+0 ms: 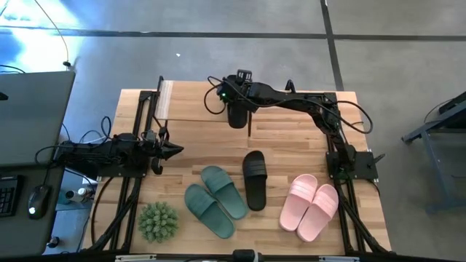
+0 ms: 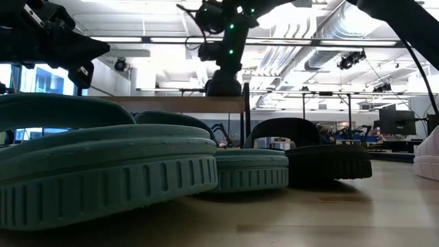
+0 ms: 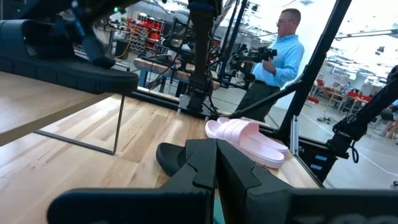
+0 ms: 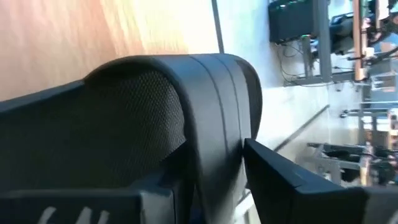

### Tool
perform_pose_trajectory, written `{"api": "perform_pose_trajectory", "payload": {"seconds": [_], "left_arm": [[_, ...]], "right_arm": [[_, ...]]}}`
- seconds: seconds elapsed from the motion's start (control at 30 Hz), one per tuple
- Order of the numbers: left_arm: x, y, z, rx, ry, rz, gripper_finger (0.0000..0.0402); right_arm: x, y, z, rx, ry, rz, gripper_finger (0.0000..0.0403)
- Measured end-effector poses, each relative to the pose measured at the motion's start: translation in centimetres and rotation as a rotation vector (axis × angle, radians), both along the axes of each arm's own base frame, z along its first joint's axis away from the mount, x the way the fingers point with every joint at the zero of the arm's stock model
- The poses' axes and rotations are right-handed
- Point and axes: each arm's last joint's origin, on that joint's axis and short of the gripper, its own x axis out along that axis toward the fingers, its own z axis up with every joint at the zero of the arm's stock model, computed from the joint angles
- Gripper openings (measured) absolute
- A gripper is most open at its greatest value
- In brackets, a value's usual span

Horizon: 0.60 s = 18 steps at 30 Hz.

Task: Pick and place slides into the shelf
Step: Put the right black slide onto the shelf, then put the black slide onto the shelf

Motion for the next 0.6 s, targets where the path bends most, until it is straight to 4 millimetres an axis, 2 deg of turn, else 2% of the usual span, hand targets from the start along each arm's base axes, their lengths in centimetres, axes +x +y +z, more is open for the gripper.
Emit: {"api": "perform_pose_trajectory", "payload": {"seconds": [0.17,0.4,0.6], "left_arm": [[0.0,0.0,0.0,-0.005,-0.001,0.0,0.0001],[0.0,0.0,0.0,-0.015,-0.001,-0.001,0.0001],[0.0,0.0,0.0,-0.015,-0.001,0.0,0.0001]], "right_arm": [[-0.5,0.2,1.2,0.034,-0.042,0.019,0.0127],[-1.0,0.3,1.9,0.093,-0.053,0.007,0.0127],[-1.2,1.4,2.5,0.116,-0.036,0.0,0.0127]]}}
